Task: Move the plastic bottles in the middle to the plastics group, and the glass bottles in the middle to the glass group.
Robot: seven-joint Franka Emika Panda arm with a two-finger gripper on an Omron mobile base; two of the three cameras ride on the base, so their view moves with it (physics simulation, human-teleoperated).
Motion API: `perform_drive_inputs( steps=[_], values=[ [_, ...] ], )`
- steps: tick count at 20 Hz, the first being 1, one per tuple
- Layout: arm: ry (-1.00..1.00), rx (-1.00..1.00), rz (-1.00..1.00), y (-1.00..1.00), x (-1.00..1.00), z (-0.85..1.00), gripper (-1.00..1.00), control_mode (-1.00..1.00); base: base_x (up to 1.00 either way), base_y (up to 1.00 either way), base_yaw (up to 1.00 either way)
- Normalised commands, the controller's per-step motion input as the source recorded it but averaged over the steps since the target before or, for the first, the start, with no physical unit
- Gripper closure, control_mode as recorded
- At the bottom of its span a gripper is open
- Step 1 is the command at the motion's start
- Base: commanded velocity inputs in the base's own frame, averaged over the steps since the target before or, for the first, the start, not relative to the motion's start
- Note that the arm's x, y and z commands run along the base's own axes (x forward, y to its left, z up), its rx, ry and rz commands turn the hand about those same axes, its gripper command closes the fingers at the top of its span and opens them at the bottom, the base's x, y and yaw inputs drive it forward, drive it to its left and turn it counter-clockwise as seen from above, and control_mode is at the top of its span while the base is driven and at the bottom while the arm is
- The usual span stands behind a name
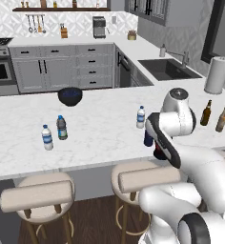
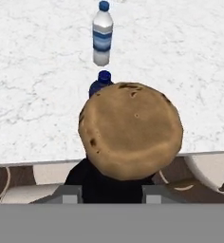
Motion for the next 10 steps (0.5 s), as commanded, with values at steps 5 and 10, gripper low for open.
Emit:
perform_drive_inputs(
  steps=[5,10],
  values=[
    [0.08,0.00,-0.17,-0.82,0.00,0.11,1.00,-1.00,0.00,0.00,0.00],
    [0.01,0.01,-0.13,-0.85,0.06,0.00,1.00,-1.00,0.00,0.00,0.00]
  ],
)
